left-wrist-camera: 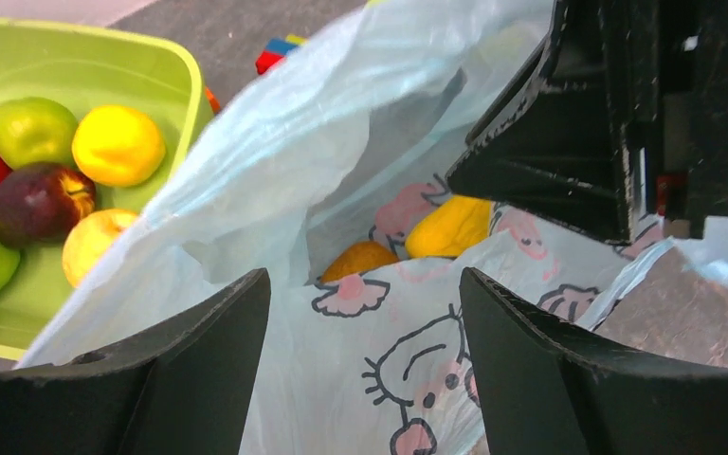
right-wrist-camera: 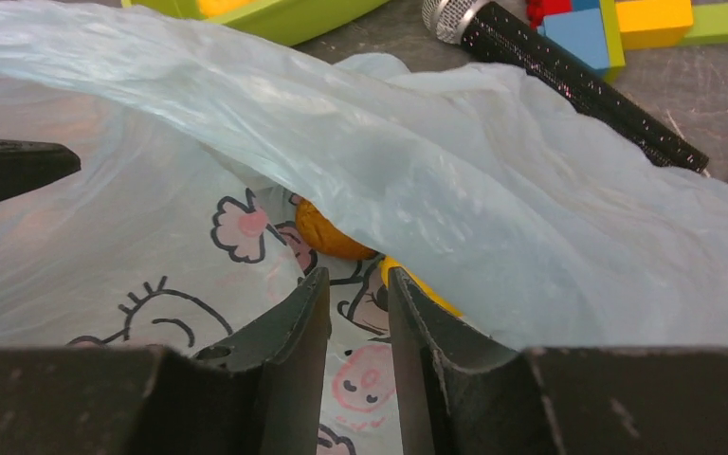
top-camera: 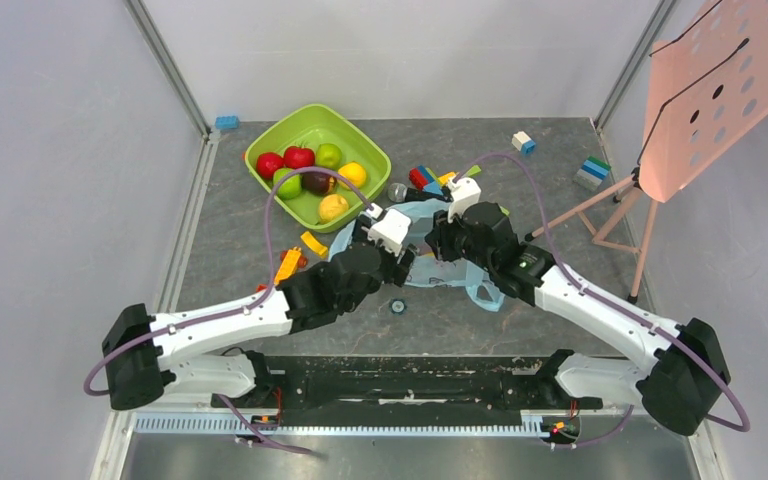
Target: Take the fake fruits out of the plastic bag
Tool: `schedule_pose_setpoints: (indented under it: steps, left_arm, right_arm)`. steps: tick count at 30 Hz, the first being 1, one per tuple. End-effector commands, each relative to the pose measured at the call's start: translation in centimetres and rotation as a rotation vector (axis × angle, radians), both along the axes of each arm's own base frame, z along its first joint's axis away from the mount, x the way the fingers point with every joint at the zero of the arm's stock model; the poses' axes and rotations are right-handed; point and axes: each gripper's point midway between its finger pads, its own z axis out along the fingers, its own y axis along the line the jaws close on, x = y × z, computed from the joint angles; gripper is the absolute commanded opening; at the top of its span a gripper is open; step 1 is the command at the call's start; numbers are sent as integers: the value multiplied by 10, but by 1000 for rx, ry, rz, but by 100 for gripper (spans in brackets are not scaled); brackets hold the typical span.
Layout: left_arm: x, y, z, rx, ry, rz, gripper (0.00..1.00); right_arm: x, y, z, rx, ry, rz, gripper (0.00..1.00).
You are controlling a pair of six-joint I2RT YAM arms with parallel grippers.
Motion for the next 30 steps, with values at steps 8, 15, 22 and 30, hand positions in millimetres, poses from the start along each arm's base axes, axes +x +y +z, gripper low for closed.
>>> schedule_pose_setpoints:
  steps: [8, 15, 22, 30]
  left_arm:
    - [2, 15, -80, 91, 125, 124, 81]
    - [-10, 34, -100, 33, 181, 175, 81]
    - [-10, 38, -109, 35, 195, 193, 82]
    - [-9, 31, -105, -13, 208, 176, 84]
  right_arm:
    - [-7, -4, -45, 3, 65, -21, 33]
    - [-45, 7, -92, 38, 190, 117, 32]
    - [-84, 0, -136, -18, 286, 202, 31]
    - [-98, -4, -168, -106, 355, 236, 32]
